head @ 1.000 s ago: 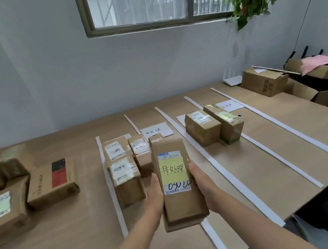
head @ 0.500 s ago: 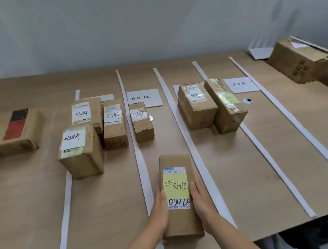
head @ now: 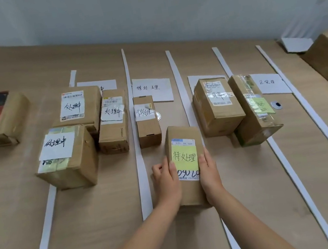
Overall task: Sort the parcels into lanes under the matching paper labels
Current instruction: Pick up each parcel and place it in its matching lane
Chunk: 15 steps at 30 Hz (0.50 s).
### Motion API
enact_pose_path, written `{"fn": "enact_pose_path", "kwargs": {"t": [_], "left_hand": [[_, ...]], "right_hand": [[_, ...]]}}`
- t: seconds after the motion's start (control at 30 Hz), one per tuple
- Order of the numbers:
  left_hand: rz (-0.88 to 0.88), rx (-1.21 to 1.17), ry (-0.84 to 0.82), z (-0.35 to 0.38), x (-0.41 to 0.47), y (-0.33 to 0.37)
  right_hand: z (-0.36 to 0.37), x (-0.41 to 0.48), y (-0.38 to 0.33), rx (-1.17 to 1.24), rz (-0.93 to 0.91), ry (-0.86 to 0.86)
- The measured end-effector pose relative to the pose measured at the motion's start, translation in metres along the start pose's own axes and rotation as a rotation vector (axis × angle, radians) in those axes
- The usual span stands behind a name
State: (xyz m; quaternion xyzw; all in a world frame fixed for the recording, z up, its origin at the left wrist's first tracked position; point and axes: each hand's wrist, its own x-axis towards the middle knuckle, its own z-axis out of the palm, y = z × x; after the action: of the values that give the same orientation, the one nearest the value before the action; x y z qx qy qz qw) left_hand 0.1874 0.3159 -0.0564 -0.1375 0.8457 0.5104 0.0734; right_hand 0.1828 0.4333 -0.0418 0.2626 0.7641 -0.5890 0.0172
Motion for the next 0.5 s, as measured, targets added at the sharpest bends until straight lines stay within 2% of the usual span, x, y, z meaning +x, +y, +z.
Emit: {"fn": "enact_pose_path", "kwargs": {"t": [0.17, 0.3, 0.5], "left_hand": [[0.098, 0.156, 0.129, 0.009, 0.034, 0.014], [0.219, 0.359, 0.341, 0.015, 0.052, 0.029], [0.178, 0.471, 0.523, 0.024, 0.084, 0.048]], "right_hand": [[0.007, 0.042, -0.016, -0.026, -0.021, 0.019], [0.011, 0.061, -0.032, -0.158, -0.026, 0.124], [0.022, 0.090, -0.054, -0.268, -0.170, 0.157]]}}
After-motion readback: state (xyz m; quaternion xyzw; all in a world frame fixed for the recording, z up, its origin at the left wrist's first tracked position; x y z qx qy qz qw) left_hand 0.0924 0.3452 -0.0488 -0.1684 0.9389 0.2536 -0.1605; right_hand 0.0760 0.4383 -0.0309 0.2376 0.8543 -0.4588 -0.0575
